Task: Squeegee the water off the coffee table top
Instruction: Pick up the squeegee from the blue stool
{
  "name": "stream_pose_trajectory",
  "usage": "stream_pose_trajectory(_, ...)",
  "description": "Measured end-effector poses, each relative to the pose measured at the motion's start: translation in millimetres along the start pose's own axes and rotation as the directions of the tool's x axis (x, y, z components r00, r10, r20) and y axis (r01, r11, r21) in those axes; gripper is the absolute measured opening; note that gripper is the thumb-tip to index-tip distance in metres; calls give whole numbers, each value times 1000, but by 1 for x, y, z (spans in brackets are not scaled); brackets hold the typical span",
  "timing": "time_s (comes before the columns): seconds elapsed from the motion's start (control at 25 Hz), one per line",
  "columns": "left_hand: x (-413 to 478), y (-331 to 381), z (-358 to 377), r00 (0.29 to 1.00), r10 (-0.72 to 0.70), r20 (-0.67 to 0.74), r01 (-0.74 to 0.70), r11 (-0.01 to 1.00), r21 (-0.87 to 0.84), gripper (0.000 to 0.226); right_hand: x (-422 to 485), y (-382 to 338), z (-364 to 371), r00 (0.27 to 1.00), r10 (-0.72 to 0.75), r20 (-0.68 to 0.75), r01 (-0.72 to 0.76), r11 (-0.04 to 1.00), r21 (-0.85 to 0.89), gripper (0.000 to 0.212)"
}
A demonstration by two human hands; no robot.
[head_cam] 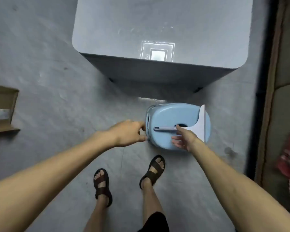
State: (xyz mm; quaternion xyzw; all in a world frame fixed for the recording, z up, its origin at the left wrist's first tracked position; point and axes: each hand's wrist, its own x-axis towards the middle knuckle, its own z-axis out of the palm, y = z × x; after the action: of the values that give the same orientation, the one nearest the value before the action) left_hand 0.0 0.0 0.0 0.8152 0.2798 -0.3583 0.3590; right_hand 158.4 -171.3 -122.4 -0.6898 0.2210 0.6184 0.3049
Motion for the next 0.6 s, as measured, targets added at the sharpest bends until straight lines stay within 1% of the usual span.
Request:
stream_pose_trajectory(0.08,22,-11,15,998,-23,59,23,1000,-8,41,36,-1,9,997,75,-15,-71,982,177,34)
stream_pose_trajectory(0.16,36,-21,26,995,-45,89,47,999,-19,41,65,-3,18,991,123,-50,-101,942,320,27)
stream_pose_trajectory(0.28,44,-20,25,994,-46,99,50,998,-36,41,72,-3,24,989,111,-100,-60,906,418,17)
stream_pose_trajectory(0.4,35,-9,6,996,-37,87,40,999,-29,40,39,-9,17,990,72,-121,-13,901,434,18)
stream_pose_trajectory(0.48,21,7,-19,998,-9,57,9,1000,-6,39,-5,-19,6,997,30,-71,4,902,431,17)
stream_pose_trajectory(0.52,10,14,-34,999,1,35,-1,1000,5,39,-31,-26,1,999,3,-43,14,916,400,22)
stream_pose_trajectory(0.6,-19,27,-69,999,24,-23,-24,1000,11,38,-89,-42,-7,996,-77,-41,85,960,265,30)
